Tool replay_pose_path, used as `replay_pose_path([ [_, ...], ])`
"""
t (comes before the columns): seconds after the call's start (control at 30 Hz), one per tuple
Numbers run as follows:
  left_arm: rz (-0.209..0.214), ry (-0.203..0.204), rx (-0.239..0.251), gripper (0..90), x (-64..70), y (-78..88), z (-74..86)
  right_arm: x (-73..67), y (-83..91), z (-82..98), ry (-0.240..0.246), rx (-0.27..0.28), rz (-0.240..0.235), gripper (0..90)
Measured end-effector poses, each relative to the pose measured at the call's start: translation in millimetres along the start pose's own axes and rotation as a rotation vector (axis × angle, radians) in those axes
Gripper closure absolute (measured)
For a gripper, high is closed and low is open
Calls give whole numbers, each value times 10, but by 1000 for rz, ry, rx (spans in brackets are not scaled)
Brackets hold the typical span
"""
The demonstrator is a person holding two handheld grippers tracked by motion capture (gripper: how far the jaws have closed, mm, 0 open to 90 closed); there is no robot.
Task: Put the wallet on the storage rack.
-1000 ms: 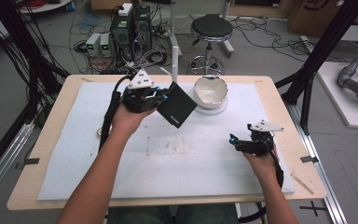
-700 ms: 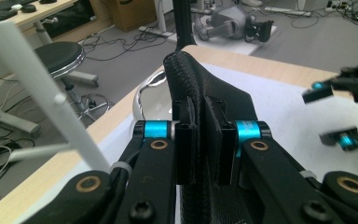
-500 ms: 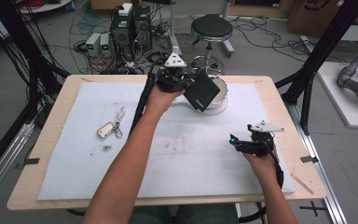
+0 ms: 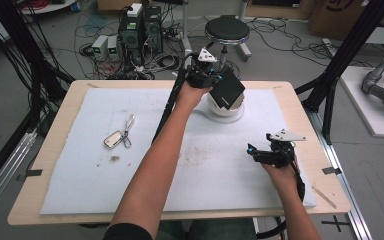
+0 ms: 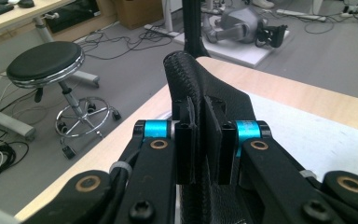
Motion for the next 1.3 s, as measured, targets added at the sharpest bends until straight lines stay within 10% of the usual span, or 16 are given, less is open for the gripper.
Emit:
replay_pose_path([
  [0.23,-57,15,-9,825,-165,-202,111,-1,-6,-1,9,-1,0,157],
  [0.43,-126,-50,-44,825,-149,-330,214,-19,-8,-4,15,-2,0,157],
  [0.63,-130,-99,-88,824,-17,-465,315,-23,-1,-5,12,0,-2,157],
  [1.03,-98,-62,-96,802,1,-553,458,-37,-7,-2,24,-3,-7,157],
  [1.3,-92,5,-92,432,-43,-477,440,-38,-9,-5,26,-1,-6,157],
])
Point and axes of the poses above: each handheld gripper's, and its own axes: y roughly backward along the jaws, z roughly out of its underside, x roughly to its right, the point moved 10 cm from there along -y, roughly forward along the jaws, and after that the axes turned 3 degrees about -z, right-handed, at the moved point
